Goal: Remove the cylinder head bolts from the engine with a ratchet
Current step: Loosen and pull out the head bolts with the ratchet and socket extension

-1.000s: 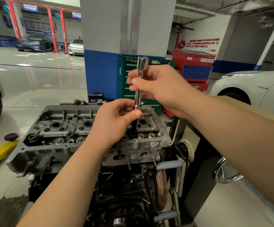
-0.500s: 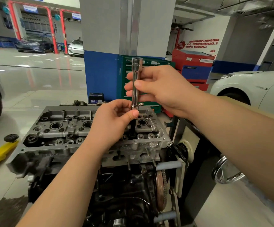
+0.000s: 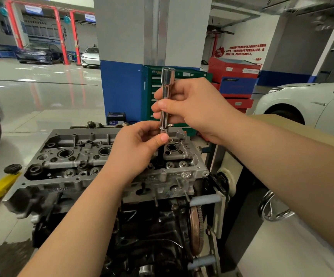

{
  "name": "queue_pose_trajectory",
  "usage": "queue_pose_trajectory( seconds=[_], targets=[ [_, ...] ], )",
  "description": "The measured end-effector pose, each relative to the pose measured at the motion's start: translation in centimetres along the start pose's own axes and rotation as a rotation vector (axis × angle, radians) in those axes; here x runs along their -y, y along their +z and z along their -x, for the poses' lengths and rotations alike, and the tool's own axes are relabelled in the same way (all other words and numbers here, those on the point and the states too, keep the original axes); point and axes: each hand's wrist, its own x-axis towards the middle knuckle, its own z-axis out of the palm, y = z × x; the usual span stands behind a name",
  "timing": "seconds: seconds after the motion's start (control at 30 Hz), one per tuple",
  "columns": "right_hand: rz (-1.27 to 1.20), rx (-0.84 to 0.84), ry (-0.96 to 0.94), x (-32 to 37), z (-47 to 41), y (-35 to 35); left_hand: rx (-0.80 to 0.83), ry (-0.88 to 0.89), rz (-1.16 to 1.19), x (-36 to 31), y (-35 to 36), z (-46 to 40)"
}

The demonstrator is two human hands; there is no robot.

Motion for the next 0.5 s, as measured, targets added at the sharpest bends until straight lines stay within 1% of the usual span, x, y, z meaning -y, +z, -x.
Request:
queue_pose_trajectory(
  seconds=[0.1,0.13,0.2,0.27,0.33,0.43,0.5],
  targets=[
    [0.234,-0.191,-0.064,-0.3,-0.1,0.7,0.076,0.023,0.0,-0.1,0.2,0.2],
    [0.305,-0.249,-0.088,-0.4,0.0,1.0,0.06,0.026,-0.052,-0.1,0.2,0.1],
    [0.364,-0.315,-0.123,-0.6,0.1,1.3,-0.028,0.015,-0.126,-0.1,0.3,0.0],
    [0.365,-0.282,-0.141,-0.5,0.1,1.3,-0.108,0.002,-0.092,0.0,0.2,-0.1],
    [0.234,-0.177,-0.118,-0.4,-0.1,1.0,-0.122,-0.017,-0.053,-0.1,0.1,-0.1],
    [-0.034,-0.042,-0.016,-0.1,0.1,0.6,-0.016,-0.041,-0.009,-0.1,-0.2,0.0],
    [-0.012,-0.067,-0.023,0.0,0.3,0.6,0.078,-0.037,0.074,-0.3,-0.5,0.3]
  ],
)
